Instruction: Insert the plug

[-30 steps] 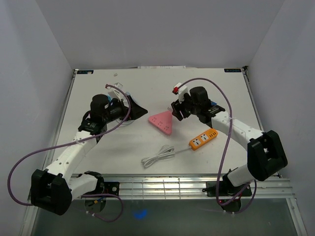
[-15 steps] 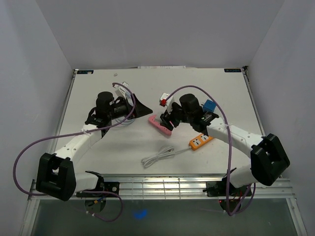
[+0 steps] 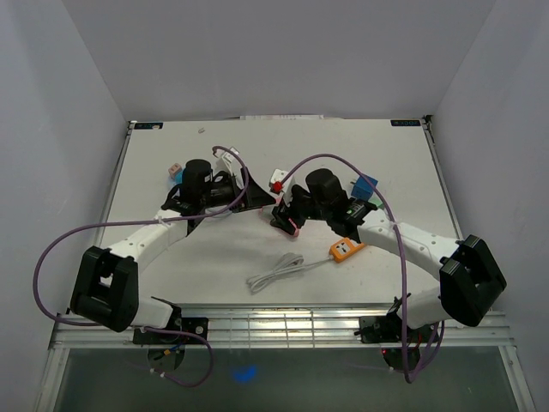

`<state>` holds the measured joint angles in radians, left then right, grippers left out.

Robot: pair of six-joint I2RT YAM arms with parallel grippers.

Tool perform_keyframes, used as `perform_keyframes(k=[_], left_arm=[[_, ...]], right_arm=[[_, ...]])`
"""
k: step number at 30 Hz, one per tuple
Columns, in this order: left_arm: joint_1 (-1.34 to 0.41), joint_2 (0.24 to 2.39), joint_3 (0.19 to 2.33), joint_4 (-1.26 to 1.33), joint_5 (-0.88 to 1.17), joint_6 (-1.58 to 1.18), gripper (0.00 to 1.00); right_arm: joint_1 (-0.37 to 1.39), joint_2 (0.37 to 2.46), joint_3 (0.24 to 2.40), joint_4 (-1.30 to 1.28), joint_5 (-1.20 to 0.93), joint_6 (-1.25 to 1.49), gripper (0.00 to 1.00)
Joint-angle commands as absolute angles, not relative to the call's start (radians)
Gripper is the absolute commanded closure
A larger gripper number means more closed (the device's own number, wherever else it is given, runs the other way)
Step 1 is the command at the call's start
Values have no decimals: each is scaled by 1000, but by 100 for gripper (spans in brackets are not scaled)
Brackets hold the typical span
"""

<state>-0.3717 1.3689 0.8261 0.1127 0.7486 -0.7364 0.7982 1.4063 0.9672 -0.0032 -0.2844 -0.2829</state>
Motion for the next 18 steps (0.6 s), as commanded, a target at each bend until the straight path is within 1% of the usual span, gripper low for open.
perform_keyframes(k=[1,3,7,12,13,18], left_arm=[[-390,1367,859,127,765,-735,7],[-394,1377,861,127,773,-739,8],[-400,1396,865,126,781,-742,22],[-403,1407,870,68,798,-729,26],[-405,1408,870,54,804,-724,30],[-403,1416,876,54,822,-726,39]], right_arm=[[813,1362,1023,67,-293,-298,68],[819,1362,1025,69,-291,-301,68],[824,1367,1026,66,-273,-305,68],[831,1367,1022,58,-241,-321,69],[836,1365,1022,57,-236,-325,69],[841,1368,1026,57,-236,-328,69]])
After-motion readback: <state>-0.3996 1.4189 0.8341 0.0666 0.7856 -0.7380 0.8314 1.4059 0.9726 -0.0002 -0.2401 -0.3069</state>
